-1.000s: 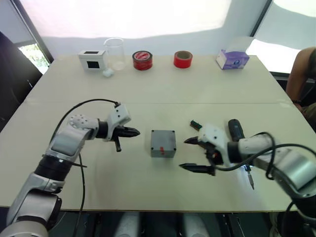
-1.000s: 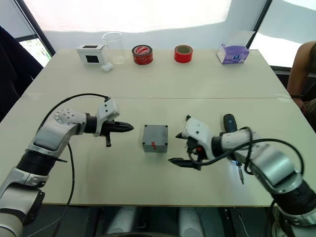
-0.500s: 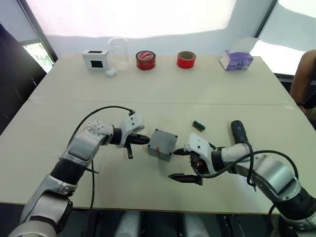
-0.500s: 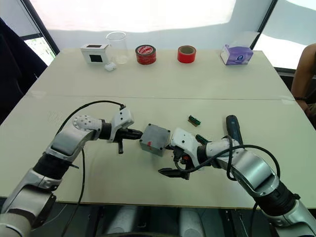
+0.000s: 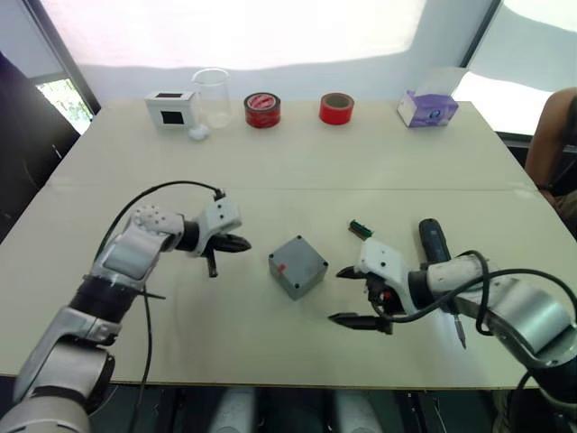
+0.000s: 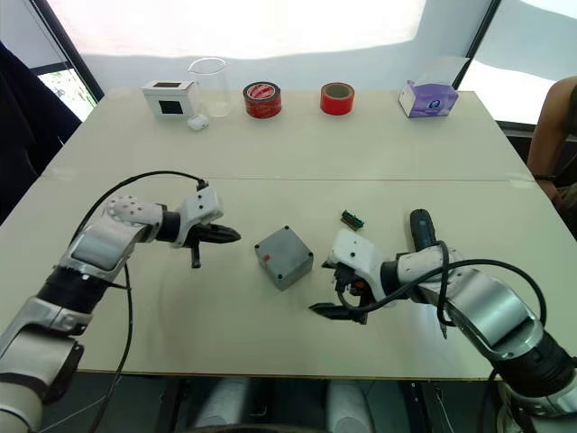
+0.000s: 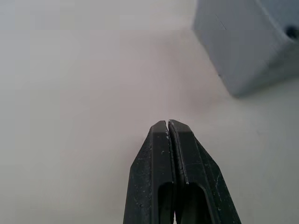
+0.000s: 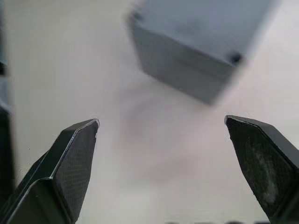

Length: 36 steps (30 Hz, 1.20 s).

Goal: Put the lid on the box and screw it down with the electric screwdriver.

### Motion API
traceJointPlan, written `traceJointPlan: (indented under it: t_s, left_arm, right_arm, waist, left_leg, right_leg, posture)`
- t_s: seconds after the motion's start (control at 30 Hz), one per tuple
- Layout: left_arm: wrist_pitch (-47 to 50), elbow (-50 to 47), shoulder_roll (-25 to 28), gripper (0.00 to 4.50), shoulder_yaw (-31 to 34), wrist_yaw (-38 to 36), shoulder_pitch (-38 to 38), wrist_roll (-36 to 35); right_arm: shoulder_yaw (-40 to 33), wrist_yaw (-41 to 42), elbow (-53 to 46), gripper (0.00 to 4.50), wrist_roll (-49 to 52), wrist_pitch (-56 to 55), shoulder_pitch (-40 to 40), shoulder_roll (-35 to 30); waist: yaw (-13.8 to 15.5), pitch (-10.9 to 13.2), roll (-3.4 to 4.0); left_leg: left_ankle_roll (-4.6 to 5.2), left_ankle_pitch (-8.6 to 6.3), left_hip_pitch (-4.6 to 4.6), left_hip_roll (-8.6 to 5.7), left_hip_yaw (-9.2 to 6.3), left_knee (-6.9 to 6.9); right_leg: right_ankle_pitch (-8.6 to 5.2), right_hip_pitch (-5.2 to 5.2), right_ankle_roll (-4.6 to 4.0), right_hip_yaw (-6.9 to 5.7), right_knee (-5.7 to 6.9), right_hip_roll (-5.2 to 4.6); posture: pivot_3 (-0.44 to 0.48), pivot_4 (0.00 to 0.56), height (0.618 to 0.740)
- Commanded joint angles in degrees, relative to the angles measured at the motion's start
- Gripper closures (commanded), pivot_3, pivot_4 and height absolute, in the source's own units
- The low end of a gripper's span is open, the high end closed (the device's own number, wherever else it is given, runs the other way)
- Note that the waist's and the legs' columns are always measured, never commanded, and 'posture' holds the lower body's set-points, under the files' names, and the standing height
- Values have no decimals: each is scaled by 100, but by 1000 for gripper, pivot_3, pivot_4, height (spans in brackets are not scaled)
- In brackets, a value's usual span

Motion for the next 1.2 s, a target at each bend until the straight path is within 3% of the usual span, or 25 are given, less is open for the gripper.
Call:
traceJointPlan:
  t_s: [0.03, 0.23, 0.5, 0.97, 1.2]
  left_arm:
    - [486, -957, 30, 4500, 117, -95, 322, -399]
    - [739, -1402, -172, 4500, -42, 251, 585, -343]
    - [653, -949, -675, 4500, -78, 539, 285, -309]
    - [363, -464, -758, 4500, -40, 710, 45, -190]
    - [433, -594, -644, 4500, -98, 573, 113, -219]
  right_arm:
    - [397, 75, 385, 38, -624, -640, -286, 79]
    - [704, 193, 743, 38, -943, -966, -483, 439]
    - [843, 483, 460, 38, -836, -706, -300, 594]
    - [750, 397, 130, 38, -757, -326, -64, 768]
    - [814, 534, 528, 38, -1263, -622, -172, 228]
  waist:
    - [10, 0, 0]
    - [6, 0, 0]
    - [19, 0, 0]
    - [14, 0, 0]
    - [20, 0, 0]
  left_leg:
    - [0, 0, 0, 0, 0, 0]
    - [-1, 0, 0, 0, 0, 0]
    - [-1, 1, 0, -1, -1, 4]
    - [-2, 1, 2, -2, -2, 4]
    - [-2, 1, 2, -3, -2, 4]
  right_leg:
    - [0, 0, 0, 0, 2, -1]
    - [0, 1, 0, 0, 2, 0]
    - [0, 3, 0, -2, 3, 1]
    - [0, 3, 0, -2, 5, 2]
    - [0, 3, 0, -3, 4, 1]
  posture:
    - [0, 150, 740]
    - [0, 150, 740]
    - [0, 150, 740]
    - [0, 150, 740]
    - [0, 150, 740]
